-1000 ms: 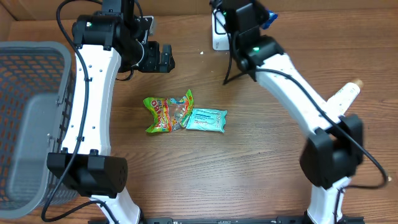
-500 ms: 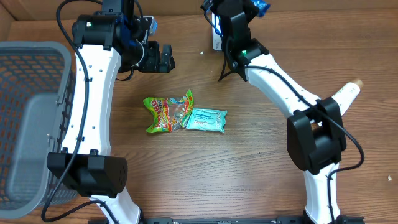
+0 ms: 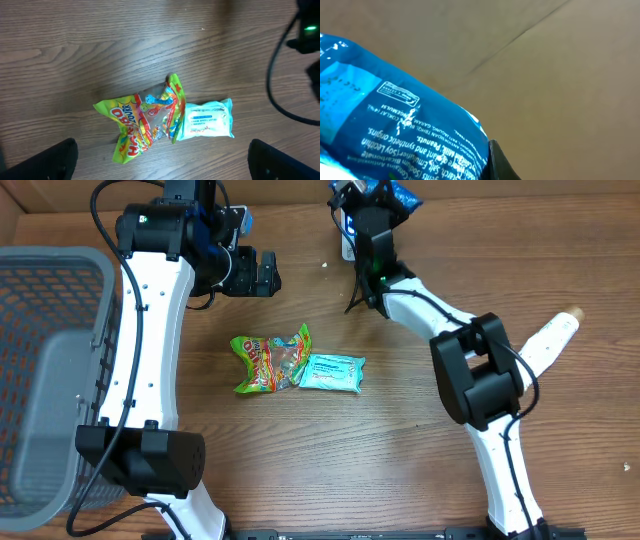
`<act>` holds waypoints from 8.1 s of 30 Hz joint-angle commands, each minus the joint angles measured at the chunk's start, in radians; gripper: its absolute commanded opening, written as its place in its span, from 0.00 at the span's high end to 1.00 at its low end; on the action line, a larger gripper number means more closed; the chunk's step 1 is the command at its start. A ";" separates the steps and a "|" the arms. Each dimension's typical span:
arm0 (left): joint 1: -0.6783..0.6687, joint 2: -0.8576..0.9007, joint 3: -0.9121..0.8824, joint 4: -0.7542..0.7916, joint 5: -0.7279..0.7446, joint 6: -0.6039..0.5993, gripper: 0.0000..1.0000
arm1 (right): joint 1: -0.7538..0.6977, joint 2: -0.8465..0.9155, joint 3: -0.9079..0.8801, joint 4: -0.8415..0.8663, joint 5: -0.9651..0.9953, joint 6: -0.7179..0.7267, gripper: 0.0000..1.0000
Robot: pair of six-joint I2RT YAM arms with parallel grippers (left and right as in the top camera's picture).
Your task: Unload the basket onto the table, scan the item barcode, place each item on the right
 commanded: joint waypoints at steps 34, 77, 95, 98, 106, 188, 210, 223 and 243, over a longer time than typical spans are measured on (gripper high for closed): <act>-0.007 -0.005 0.017 0.000 -0.003 0.019 0.00 | -0.078 0.064 0.013 -0.005 -0.158 0.320 0.96; -0.007 -0.005 0.017 0.000 -0.003 0.019 0.00 | -0.387 -0.800 -0.009 -1.682 -0.730 1.512 0.96; -0.007 -0.005 0.017 0.000 -0.003 0.019 0.01 | -0.574 -0.793 -0.631 -1.062 -0.651 1.563 0.96; -0.007 -0.005 0.016 0.000 -0.003 0.019 0.00 | -0.572 -0.776 -0.679 -0.967 -0.645 1.454 0.96; -0.007 -0.005 0.017 0.000 -0.003 0.019 0.00 | -0.576 -0.687 -0.691 -0.901 -0.643 1.328 0.81; -0.007 -0.005 0.017 0.000 -0.003 0.019 0.00 | -0.005 -0.622 -0.428 -1.400 -0.787 1.388 0.96; -0.007 -0.005 0.017 0.000 -0.003 0.019 0.00 | 0.128 -0.619 -0.429 -1.671 0.216 1.327 0.96; -0.007 -0.005 0.017 0.000 -0.003 0.019 0.00 | 0.298 -0.551 -0.429 -1.570 0.064 1.196 0.85; -0.007 -0.005 0.017 0.000 -0.003 0.019 0.00 | 0.383 -0.605 -0.274 -1.606 -0.512 1.197 0.07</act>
